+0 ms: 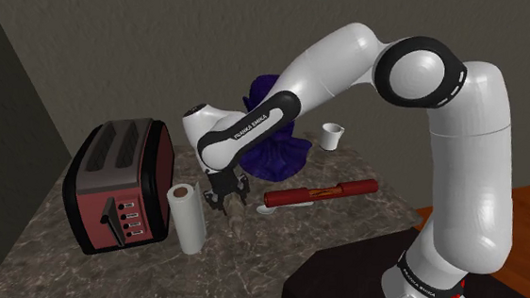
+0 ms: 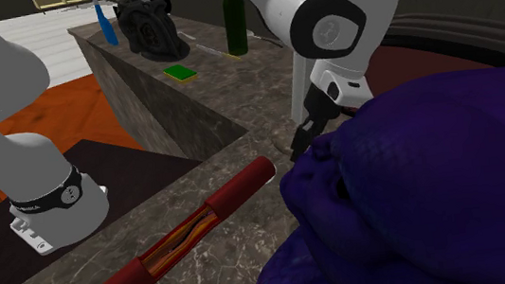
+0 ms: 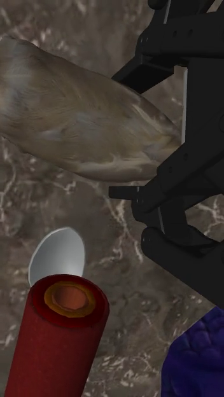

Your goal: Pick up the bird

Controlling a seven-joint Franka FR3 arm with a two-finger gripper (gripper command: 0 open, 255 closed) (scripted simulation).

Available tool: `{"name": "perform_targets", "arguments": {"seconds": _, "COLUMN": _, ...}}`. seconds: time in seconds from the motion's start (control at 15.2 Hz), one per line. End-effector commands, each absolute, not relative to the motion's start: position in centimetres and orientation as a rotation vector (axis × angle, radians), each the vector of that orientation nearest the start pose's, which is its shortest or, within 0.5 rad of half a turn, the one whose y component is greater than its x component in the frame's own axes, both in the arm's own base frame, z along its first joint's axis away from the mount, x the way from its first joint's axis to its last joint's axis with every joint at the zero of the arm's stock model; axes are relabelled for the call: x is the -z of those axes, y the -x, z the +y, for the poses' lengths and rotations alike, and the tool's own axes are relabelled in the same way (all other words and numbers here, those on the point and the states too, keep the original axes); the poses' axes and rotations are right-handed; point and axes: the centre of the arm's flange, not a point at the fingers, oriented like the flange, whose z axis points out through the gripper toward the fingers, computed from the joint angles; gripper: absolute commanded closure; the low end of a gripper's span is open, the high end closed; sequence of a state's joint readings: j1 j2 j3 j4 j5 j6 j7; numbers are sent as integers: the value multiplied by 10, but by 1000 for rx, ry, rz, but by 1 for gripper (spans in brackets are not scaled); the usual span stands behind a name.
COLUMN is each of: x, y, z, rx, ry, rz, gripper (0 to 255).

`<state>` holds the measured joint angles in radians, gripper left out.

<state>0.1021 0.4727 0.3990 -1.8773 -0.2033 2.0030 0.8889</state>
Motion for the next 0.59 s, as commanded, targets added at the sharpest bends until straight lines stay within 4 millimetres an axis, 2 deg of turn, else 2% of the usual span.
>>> {"name": "perform_targets", "arguments": {"seconds": 0.0, "x": -262, "y": -535, "z": 268, "rx": -398, "ry": 3267, "rz": 470, "gripper": 255}}
{"name": "perform_targets", "arguments": {"seconds": 0.53, "x": -304, "y": -535, "z": 268, "rx": -398, "ry": 3267, "rz": 470, "gripper": 255}}
